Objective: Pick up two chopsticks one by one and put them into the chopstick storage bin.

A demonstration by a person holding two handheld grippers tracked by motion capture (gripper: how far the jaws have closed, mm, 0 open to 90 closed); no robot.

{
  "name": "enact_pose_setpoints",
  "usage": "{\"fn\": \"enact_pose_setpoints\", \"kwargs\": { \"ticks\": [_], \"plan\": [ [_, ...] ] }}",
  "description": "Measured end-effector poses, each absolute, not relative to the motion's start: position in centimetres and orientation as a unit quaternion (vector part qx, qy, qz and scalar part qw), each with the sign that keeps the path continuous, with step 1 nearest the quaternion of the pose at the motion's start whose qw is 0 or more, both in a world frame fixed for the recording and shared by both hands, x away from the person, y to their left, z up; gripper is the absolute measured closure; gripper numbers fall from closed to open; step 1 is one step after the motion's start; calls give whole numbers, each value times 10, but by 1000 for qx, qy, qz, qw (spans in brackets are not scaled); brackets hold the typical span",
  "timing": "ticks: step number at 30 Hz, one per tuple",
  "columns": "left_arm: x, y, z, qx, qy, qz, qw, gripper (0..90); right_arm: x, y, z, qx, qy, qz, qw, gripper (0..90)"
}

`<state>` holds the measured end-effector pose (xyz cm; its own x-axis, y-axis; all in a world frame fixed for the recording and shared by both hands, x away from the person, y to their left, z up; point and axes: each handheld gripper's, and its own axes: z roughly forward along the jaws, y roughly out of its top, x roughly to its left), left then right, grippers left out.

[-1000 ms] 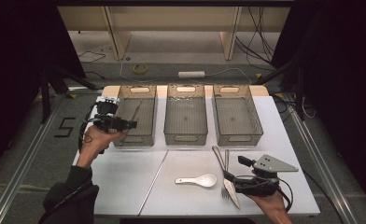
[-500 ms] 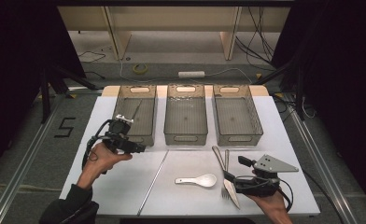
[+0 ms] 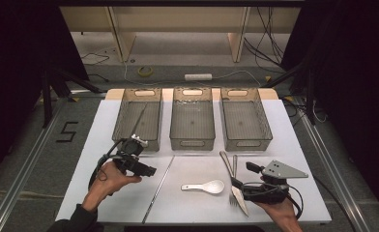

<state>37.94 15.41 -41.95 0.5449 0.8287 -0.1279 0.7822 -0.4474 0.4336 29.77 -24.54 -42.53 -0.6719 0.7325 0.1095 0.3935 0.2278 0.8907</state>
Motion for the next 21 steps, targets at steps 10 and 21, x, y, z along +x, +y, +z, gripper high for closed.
{"fn": "enact_pose_setpoints", "kwargs": {
  "ticks": [10,21],
  "plan": [
    [365,136,-432,869,449,32,205,264,298,-245,-426,368,765,500,169,237],
    [356,127,-443,885,429,14,182,418,298,-244,-426,367,767,499,167,237]
  ]
}}
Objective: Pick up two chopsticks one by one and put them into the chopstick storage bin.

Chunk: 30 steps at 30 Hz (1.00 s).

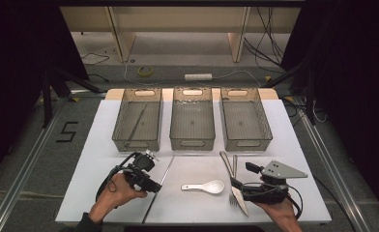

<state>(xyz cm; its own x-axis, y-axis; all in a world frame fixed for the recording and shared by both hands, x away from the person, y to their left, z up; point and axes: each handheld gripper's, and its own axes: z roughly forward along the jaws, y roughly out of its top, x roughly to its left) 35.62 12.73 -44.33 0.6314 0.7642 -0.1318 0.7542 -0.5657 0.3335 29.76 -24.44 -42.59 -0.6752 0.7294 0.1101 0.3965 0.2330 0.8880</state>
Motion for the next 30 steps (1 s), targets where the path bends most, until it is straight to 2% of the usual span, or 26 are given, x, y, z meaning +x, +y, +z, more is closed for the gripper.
{"fn": "enact_pose_setpoints", "kwargs": {
  "ticks": [8,16,30],
  "plan": [
    [353,118,-455,899,409,1,158,536,297,-244,-426,367,766,500,167,237],
    [352,113,-460,903,404,10,146,645,297,-244,-426,366,768,499,166,237],
    [351,111,-462,907,396,26,139,748,297,-244,-426,365,769,498,165,237]
  ]
}}
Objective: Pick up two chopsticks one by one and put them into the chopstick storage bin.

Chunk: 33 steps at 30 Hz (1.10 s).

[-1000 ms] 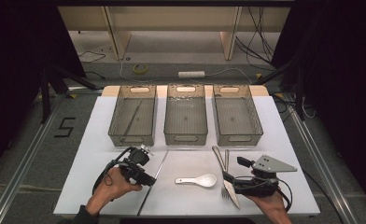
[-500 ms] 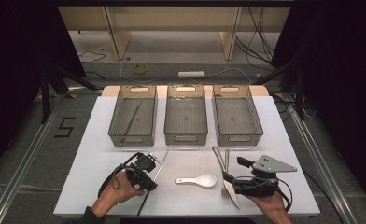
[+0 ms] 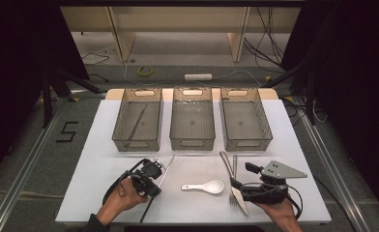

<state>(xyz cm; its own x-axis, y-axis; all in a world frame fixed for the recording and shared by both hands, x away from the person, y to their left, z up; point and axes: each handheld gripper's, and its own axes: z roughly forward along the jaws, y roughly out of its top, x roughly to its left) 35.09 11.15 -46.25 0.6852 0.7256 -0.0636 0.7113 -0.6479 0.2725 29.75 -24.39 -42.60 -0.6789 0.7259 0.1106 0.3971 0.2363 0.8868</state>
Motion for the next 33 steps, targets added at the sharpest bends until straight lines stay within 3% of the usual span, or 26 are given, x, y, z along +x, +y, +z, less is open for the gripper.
{"fn": "enact_pose_setpoints", "kwargs": {
  "ticks": [33],
  "plan": [
    [355,120,-463,902,402,14,155,850,298,-244,-426,364,770,498,164,238]
  ]
}}
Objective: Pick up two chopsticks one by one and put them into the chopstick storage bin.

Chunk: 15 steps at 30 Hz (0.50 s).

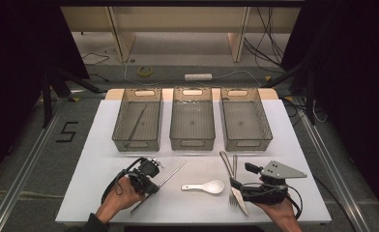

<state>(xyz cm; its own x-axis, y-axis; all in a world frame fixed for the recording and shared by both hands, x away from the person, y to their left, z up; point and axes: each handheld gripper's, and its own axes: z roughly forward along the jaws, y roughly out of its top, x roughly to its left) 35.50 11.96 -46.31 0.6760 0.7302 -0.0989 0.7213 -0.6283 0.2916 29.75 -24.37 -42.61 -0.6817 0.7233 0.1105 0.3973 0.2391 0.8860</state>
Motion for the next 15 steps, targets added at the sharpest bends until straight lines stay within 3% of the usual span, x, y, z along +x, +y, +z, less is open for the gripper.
{"fn": "enact_pose_setpoints", "kwargs": {
  "ticks": [15],
  "plan": [
    [356,131,-439,896,393,34,204,852,298,-244,-426,365,768,500,163,239]
  ]
}}
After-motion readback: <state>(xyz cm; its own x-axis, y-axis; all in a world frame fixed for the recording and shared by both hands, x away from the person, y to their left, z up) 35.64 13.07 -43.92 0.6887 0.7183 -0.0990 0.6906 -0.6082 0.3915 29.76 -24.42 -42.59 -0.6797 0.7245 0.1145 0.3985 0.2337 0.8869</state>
